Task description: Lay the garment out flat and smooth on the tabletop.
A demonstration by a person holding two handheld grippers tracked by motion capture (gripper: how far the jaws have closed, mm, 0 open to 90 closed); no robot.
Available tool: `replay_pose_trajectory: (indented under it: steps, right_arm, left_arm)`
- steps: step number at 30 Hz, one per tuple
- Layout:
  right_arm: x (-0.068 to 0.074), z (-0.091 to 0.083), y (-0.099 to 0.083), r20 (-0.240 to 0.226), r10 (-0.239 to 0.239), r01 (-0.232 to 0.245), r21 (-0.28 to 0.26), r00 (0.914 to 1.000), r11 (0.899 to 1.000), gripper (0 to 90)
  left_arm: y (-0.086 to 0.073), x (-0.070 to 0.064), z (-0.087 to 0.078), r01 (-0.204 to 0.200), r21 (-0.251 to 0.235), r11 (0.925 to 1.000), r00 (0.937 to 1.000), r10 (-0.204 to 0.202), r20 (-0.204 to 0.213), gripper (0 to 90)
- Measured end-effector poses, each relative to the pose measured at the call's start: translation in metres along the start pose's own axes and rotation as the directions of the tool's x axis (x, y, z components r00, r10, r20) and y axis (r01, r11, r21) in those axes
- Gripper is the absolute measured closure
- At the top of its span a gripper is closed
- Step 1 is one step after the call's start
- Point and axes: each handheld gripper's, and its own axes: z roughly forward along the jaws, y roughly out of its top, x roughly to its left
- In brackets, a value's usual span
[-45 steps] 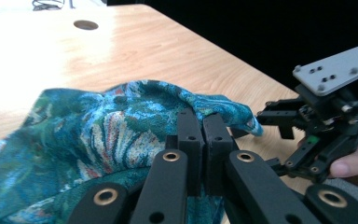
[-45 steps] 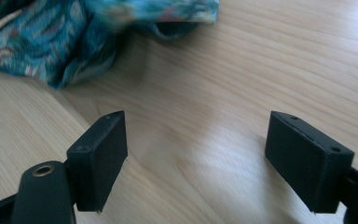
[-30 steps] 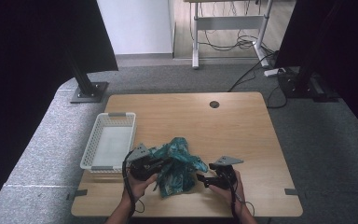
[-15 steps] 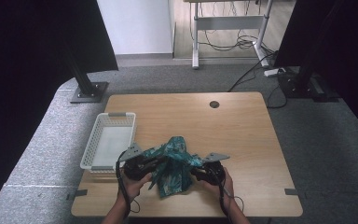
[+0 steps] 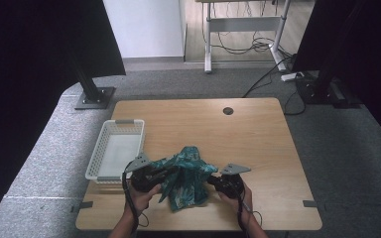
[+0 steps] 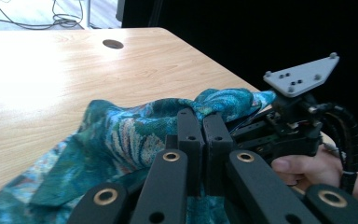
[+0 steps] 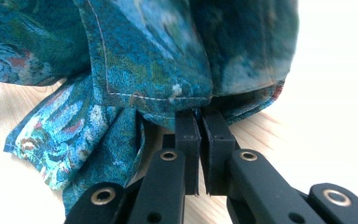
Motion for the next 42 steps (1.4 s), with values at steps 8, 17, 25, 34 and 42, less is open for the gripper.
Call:
replay_pose_trajectory:
  steps: [8,17,25,34,42]
  right_arm:
    - [-0.009,-0.039,-0.001,0.040,-0.010,0.012,-0.040,0.9991,0.999,86.6]
    - [-0.009,-0.097,0.011,0.104,-0.055,0.067,-0.117,0.9931,0.991,86.5]
    - [-0.003,-0.094,0.012,0.079,-0.109,0.111,-0.031,0.9910,0.993,82.9]
    - [-0.012,-0.071,-0.003,0.015,-0.043,0.043,0.017,0.9990,0.999,63.1]
    - [-0.019,-0.056,-0.008,-0.031,-0.028,0.028,0.019,0.9991,0.999,39.1]
  left_arm:
    - [-0.001,-0.004,0.004,-0.007,0.004,1.0000,0.9999,0.007,0.012,87.0]
    - [0.004,-0.008,0.006,-0.013,-0.009,0.9999,0.9998,0.013,0.012,87.0]
    - [0.007,-0.010,0.003,-0.023,-0.017,0.9996,0.9997,0.023,0.009,87.0]
    - [0.005,-0.005,-0.002,-0.011,-0.022,0.9997,0.9999,0.011,-0.002,87.1]
    - [0.001,-0.004,-0.001,-0.005,-0.011,0.9999,1.0000,0.005,0.001,87.0]
